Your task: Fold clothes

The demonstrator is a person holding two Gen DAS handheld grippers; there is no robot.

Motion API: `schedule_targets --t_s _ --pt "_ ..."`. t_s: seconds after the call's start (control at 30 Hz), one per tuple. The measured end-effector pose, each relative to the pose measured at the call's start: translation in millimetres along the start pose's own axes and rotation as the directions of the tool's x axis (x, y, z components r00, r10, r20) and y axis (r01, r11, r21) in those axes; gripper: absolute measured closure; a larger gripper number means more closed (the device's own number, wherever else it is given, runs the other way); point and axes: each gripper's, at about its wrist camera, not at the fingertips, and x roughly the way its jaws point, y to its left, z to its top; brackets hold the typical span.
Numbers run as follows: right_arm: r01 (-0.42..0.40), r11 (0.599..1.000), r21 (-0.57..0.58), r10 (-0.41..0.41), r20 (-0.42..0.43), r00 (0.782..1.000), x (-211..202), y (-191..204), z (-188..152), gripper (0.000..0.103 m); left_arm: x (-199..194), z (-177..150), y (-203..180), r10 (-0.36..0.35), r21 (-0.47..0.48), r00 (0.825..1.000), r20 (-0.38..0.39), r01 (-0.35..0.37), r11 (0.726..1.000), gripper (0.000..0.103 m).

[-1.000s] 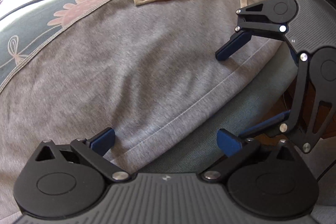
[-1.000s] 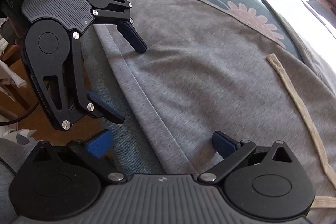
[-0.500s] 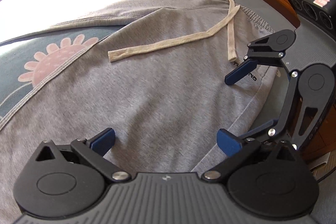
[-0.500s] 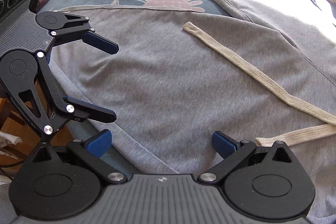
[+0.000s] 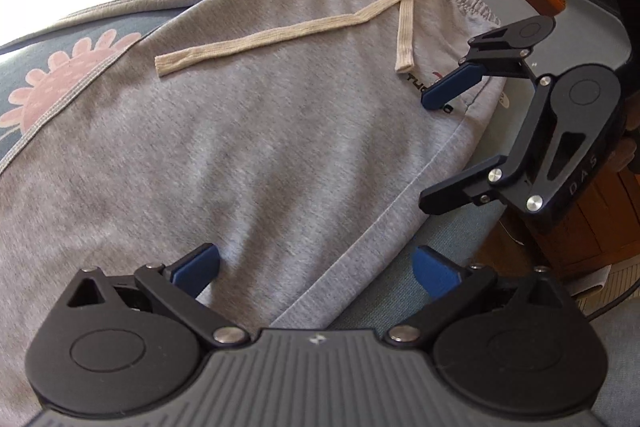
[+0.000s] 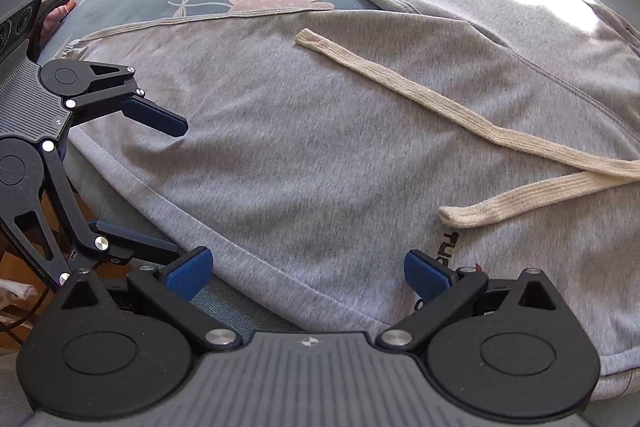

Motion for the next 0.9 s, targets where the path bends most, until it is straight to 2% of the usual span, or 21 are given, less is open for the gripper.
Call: schedule_targets --t_s 0.1,0.17,0.23,0.3,0.4,0.47,0.53,0.63,0.73,0.8,0.9 --pt "-0.025 0.998 0.062 0.026 -0.018 0.999 -4 -9 -10 0.000 -2 -8 -7 -0.018 -0.002 0.999 -0.030 0.018 1.000 0.001" --pt "-0.032 0.997 0.074 0.035 -0.039 0.999 -9 -10 -16 0.000 -3 -10 -10 -0.059 -0.002 0.995 -0.085 0.059 0.998 0.001" --pt "-0.015 0.997 0.078 0.018 -0.037 0.999 -16 -12 -17 0.000 -9 -7 -10 -0.044 0.027 0.996 -0.073 0.046 0.999 0.001" --pt "0.022 0.996 0.088 -0.023 0.003 1.000 -26 -17 -14 0.000 -14 1 -10 -0.014 0.067 0.999 -0.047 0.017 0.998 0.001" --pt "0.096 0.985 0.141 -0.106 0.065 0.992 -33 -43 -3 0.000 -9 21 -1 0.028 0.061 1.000 -0.012 -0.027 0.998 0.001" --pt "0.134 0.974 0.184 -0.147 0.058 0.987 -28 -63 0 0.000 -2 32 5 0.043 0.035 0.999 -0.009 -0.043 0.998 0.001" --pt "0.164 0.954 0.250 -0.173 0.013 0.985 -20 -84 -8 0.000 5 38 9 0.072 0.021 0.997 -0.008 -0.072 0.997 0.001" --pt "0.160 0.951 0.263 -0.172 0.023 0.985 -31 -92 -28 0.000 17 40 18 0.103 -0.028 0.993 -0.054 -0.104 0.994 0.001" --pt "0.169 0.947 0.274 -0.177 0.004 0.984 -42 -95 -37 0.000 22 40 14 0.130 0.022 0.988 -0.078 -0.129 0.991 0.001" --pt "0.174 0.939 0.296 -0.197 0.047 0.979 -52 -99 -30 0.000 24 41 11 0.148 0.059 0.984 -0.099 -0.143 0.988 0.001" --pt "0.164 0.932 0.324 -0.217 0.135 0.967 -58 -111 -12 0.000 26 44 14 0.148 0.020 0.983 -0.109 -0.147 0.989 0.001"
